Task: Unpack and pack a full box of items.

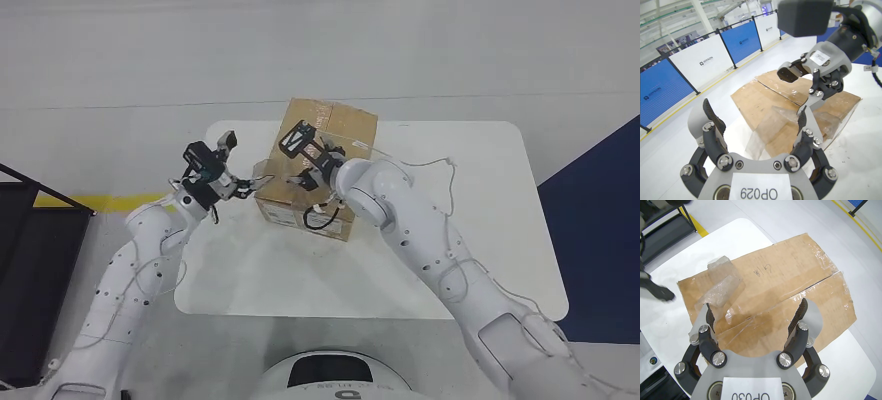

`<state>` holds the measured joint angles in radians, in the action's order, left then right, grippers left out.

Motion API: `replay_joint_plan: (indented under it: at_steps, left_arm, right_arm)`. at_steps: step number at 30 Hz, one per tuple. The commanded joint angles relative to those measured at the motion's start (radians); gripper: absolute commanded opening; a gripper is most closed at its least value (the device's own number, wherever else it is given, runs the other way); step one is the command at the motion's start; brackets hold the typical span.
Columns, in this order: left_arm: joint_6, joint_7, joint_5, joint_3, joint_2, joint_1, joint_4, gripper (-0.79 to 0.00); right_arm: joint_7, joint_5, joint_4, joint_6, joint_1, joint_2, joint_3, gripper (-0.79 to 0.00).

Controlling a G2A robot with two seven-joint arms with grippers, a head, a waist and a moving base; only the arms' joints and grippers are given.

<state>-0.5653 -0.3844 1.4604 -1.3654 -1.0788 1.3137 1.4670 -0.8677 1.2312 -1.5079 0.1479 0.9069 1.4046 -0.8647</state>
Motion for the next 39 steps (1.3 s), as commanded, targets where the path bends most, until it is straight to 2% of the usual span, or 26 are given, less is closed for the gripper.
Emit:
replay_joint_plan:
  at_steps: [1,5,9,20,29,39]
  left_arm:
    - [-0.003,-0.007,-0.012,-0.073,0.011,0.053,0.023,0.0]
    - [-0.004,-0.004,-0.037,-0.15,0.023,0.126,0.049,0.0]
    - [-0.007,0.026,-0.056,-0.153,0.023,0.142,0.048,0.0]
    - [-0.004,0.099,-0.051,-0.054,0.009,0.057,-0.016,0.0]
    - [-0.008,0.128,-0.027,-0.033,0.008,0.023,-0.067,0.0]
    - [-0.041,0.154,0.019,-0.031,0.015,0.025,-0.092,0.0]
  right_arm:
    - [-0.002,-0.003,0.001,0.003,0.001,0.0,-0.003,0.0]
    - [-0.009,-0.032,0.001,0.036,0.002,0.001,-0.008,0.0]
    - [-0.008,-0.087,-0.003,0.093,0.005,0.001,-0.016,0.0]
    - [-0.112,-0.224,0.019,0.225,-0.003,0.0,-0.001,0.0]
    - [-0.097,-0.276,0.028,0.265,-0.016,0.005,0.025,0.0]
    - [-0.085,-0.304,0.008,0.287,-0.013,0.0,0.024,0.0]
